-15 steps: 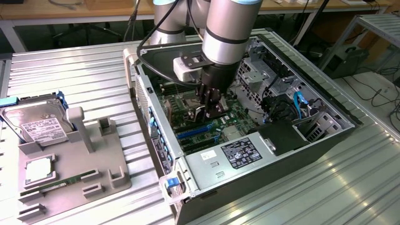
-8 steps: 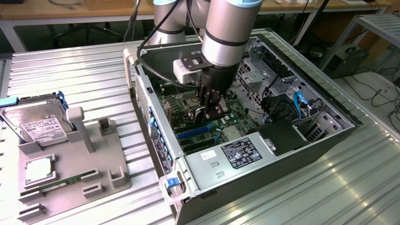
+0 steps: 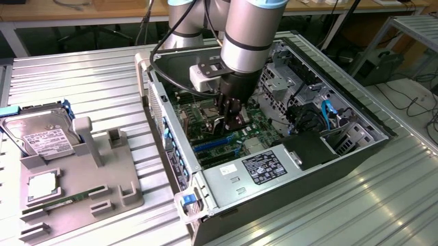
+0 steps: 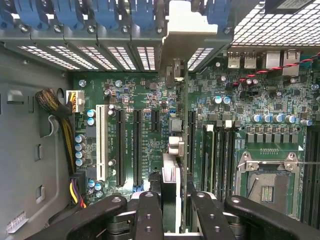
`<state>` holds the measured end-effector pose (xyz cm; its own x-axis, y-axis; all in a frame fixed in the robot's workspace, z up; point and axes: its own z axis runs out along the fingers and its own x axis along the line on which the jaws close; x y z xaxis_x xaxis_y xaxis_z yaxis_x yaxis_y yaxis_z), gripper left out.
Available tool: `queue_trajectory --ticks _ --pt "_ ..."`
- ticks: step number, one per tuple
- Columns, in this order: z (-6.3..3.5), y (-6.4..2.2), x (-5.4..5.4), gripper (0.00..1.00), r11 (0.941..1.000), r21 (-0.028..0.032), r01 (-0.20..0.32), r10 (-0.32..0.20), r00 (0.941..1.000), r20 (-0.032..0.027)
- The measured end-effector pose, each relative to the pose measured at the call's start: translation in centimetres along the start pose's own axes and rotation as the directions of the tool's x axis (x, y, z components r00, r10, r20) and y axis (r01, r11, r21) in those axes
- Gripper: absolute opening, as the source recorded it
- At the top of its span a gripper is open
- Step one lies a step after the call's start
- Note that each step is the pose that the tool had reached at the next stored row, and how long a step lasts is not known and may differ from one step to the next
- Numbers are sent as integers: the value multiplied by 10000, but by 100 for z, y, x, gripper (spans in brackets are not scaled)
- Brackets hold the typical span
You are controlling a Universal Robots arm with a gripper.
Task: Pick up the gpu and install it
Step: 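Insert the gpu into the slot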
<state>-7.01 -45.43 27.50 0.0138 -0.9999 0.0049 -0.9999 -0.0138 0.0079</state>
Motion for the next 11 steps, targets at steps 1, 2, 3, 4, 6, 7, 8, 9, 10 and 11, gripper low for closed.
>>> queue_trajectory --ticks 1,2,3,4,6,7,8,9,10,11 --pt "0 0 2 27 10000 0 1 -1 10000 7" --pt "2 0 2 27 10000 -1 1 -1 10000 14" --pt "6 0 2 27 10000 0 1 -1 10000 32" --pt "9 0 3 27 10000 0 1 -1 10000 62" --pt "14 0 2 27 10000 1 1 -2 9999 109" --pt "15 0 2 27 10000 0 1 -1 9999 110" --pt "15 -1 2 27 10000 0 2 -2 9999 113" --pt "16 0 2 27 10000 1 2 -2 9999 115" --pt "17 0 3 27 10000 1 2 -2 9999 116" --pt "17 0 3 27 10000 0 2 -2 9999 114"
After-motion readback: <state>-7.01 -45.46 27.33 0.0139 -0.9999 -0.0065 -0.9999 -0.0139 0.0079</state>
